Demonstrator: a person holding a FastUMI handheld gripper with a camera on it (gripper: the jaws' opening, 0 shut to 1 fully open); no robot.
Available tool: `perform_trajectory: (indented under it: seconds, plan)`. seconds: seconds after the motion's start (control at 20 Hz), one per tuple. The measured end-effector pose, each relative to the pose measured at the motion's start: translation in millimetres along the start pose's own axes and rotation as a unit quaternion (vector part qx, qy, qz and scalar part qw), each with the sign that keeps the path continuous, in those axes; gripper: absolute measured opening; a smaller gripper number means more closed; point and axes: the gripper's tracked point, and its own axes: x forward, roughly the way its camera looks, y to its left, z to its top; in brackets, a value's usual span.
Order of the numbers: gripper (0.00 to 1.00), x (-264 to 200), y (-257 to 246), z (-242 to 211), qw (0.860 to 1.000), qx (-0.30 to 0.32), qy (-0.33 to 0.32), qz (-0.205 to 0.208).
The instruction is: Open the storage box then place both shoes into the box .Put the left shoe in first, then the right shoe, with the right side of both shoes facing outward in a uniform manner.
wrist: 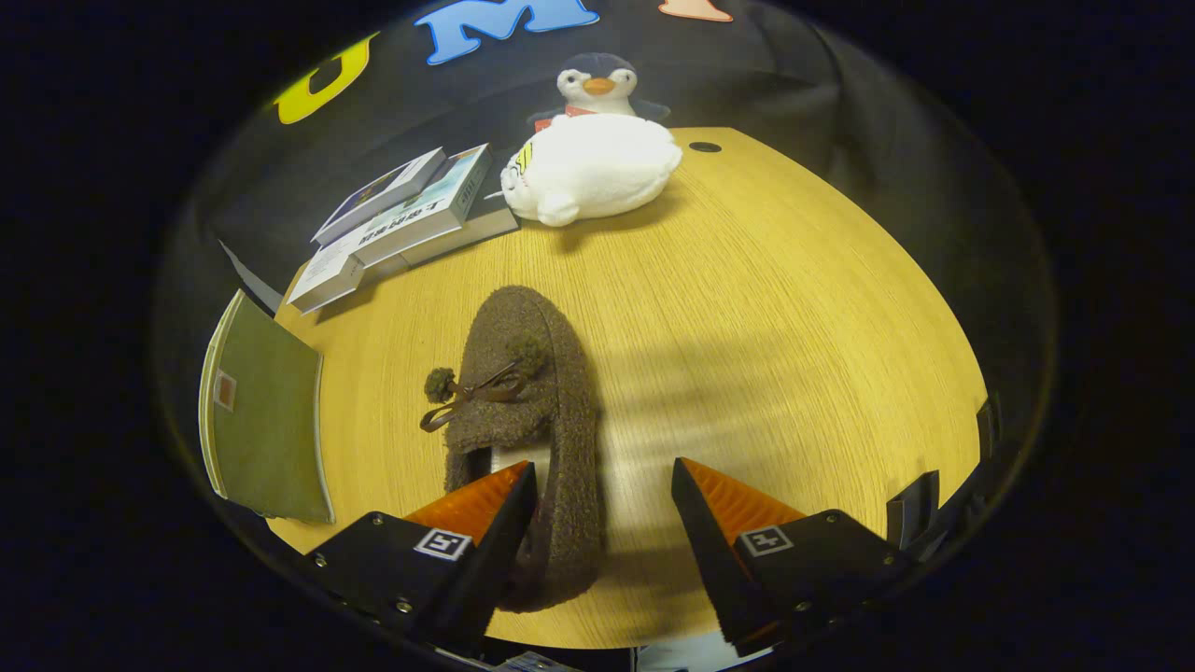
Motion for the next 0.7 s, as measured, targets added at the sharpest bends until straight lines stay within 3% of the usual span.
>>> perform_trajectory:
  seconds: [0.05,0.1,0.2,0.25,0.35,0.4,0.5,0.7]
  plan:
    - [0.81,3,1,-3,1.0,-0.001,0.007,0.0]
    - [0.81,3,5,-3,1.0,0.003,0.009,0.012]
    - [0.47,5,15,-3,0.999,0.022,0.014,0.022]
    - [0.35,5,18,-3,0.999,0.026,0.017,0.026]
    - [0.22,3,20,-3,0.999,0.026,0.018,0.022]
    - [0.22,2,18,-1,1.0,0.021,0.017,0.015]
    - [0.01,-3,12,2,0.999,0.049,0.011,0.007]
    - [0.01,-14,25,7,0.997,0.071,0.009,0.024]
